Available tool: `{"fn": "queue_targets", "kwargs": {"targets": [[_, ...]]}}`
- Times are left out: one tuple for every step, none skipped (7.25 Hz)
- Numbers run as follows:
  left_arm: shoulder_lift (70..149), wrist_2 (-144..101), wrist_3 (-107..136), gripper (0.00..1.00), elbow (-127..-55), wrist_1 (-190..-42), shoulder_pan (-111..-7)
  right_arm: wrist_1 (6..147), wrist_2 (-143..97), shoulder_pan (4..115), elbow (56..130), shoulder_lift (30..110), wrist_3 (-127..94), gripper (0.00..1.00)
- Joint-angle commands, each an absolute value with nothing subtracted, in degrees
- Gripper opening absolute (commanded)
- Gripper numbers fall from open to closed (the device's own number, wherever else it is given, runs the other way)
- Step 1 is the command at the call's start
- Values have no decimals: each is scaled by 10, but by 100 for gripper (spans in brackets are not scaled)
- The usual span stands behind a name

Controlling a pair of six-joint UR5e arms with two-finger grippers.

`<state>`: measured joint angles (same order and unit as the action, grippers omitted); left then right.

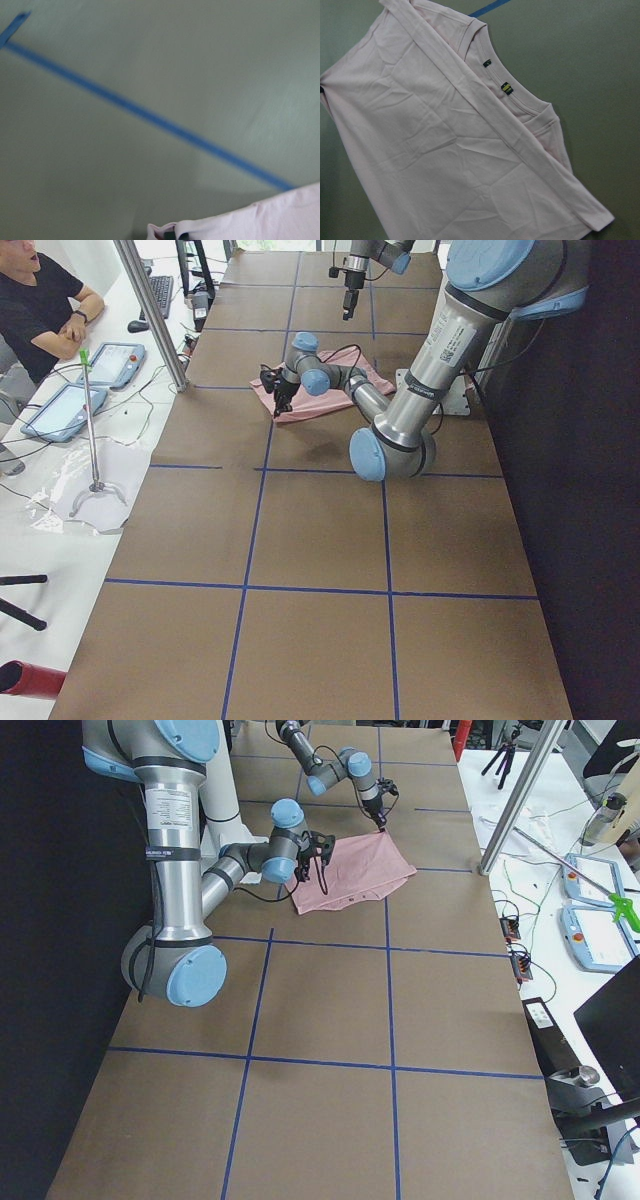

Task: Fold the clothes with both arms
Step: 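Push the shirt's near corner away with the left gripper, straightening the shirt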

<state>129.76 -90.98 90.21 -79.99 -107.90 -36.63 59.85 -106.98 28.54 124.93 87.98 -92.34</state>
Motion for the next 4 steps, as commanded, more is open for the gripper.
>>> {"fn": "queue_targets", "kwargs": {"targets": [[1358,-885,855,0,-702,-1143,-396,599,-1070,285,1246,879,-924,100],[1393,-880,839,0,-658,-1177,-401,599,-1068,285,1244,880,-924,100],[1403,-846,813,0,-615,-1235,-401,599,-1068,286,1244,881,-924,100],[1406,-825,791,0,-559,-1310,-401,599,-1056,287,1243,880,-923,100]]}}
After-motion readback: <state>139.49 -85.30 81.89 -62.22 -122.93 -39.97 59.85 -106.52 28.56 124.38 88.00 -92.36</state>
